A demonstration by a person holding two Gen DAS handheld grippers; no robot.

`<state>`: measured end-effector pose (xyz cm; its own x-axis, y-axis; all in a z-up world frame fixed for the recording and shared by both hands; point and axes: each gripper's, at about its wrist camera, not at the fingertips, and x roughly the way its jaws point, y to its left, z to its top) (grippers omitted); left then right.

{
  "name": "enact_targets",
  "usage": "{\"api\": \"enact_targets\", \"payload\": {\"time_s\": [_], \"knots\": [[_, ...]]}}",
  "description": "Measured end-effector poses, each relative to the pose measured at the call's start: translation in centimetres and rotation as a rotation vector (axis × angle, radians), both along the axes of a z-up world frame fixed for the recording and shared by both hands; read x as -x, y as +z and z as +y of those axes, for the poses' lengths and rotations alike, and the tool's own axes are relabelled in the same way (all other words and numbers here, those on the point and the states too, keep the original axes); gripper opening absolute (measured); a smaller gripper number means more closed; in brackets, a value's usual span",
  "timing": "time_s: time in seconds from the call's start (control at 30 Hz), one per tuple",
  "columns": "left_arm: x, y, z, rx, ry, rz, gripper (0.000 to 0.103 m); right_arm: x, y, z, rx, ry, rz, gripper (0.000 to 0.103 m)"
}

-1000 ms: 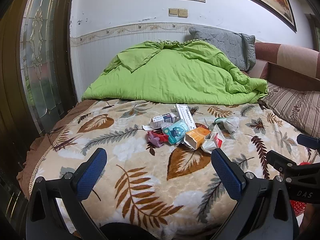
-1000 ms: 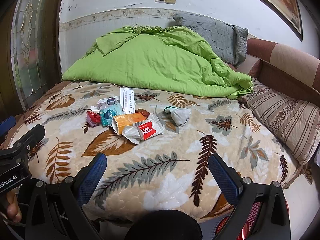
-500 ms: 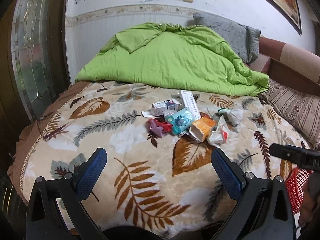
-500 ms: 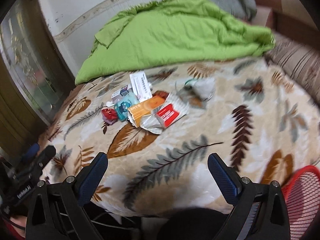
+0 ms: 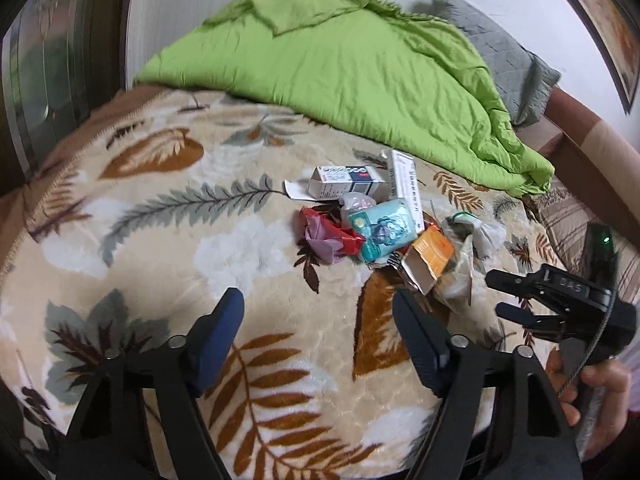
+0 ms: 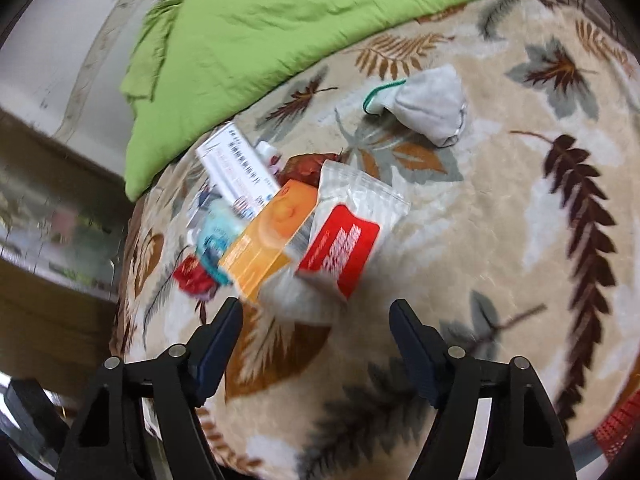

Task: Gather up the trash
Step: 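Grasp the purple-and-red wrapper with the left tool while the right tool grasps the red-and-white snack wrapper, then carry both wrappers over the red wastebasket and open both tools to drop them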

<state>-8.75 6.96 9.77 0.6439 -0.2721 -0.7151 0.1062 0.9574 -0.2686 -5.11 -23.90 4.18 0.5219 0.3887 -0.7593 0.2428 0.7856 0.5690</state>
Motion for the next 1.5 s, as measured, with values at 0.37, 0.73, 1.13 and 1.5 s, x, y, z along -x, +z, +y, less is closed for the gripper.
{"api": "enact_targets", "payload": {"time_s": [0.37,0.73,1.13,1.5], "knots": [[-7.5,-2.6,0.1,0.138,0.019,0.136,0.064,-3.9,-3.4,0.1,-0.07,-0.03,0.073,0.052],[-12.8,-6.9,-2.4,0.165,0.025,0.22,0.045,-0.7,0.1,-0.8,0.083,0.031,-0.076,0.044],[-7.6,-3.8,-2.1,0.123,-0.013,0.085,0.038,3.3,1.8,-1.4,0.144,0.044,-0.152,0.044],[-1.8,-0.3,-5.6,0.1,-0.162,-0.005,0.038,6.8,2.7,-1.3,0.145,0.051,-0.174,0.044]]}}
